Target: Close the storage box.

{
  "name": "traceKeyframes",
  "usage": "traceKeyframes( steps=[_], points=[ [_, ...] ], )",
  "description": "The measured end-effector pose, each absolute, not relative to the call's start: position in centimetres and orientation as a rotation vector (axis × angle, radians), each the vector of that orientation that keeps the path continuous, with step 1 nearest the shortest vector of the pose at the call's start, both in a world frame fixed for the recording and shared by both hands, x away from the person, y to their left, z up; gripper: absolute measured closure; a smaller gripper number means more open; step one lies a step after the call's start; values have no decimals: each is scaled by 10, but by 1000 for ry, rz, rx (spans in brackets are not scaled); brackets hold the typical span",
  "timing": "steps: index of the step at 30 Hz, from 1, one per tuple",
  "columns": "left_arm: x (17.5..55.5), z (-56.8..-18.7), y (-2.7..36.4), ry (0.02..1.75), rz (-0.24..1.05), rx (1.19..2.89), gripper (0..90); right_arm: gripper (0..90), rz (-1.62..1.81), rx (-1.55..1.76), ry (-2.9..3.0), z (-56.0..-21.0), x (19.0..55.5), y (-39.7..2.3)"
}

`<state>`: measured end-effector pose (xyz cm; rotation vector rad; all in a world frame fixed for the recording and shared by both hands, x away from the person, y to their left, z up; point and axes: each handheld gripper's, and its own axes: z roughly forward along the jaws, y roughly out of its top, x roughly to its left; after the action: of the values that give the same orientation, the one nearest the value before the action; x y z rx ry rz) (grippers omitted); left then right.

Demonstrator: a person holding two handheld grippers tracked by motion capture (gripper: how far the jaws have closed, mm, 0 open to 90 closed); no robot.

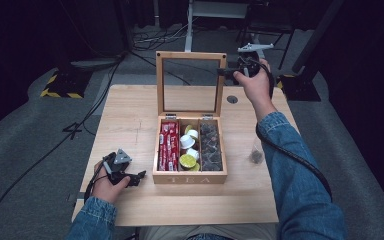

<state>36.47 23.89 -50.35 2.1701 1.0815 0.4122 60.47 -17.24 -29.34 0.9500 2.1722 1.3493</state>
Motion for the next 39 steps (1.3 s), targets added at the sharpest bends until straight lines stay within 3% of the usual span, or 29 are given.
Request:
traceKeyframes(
  steps=[17,39],
  points=[
    [365,-504,239,1084,409,2165,152,456,1348,1016,2179,-310,626,-161],
    [365,-504,239,1083,411,2168,153,511,1365,987,2206,-296,608,-166]
  ],
)
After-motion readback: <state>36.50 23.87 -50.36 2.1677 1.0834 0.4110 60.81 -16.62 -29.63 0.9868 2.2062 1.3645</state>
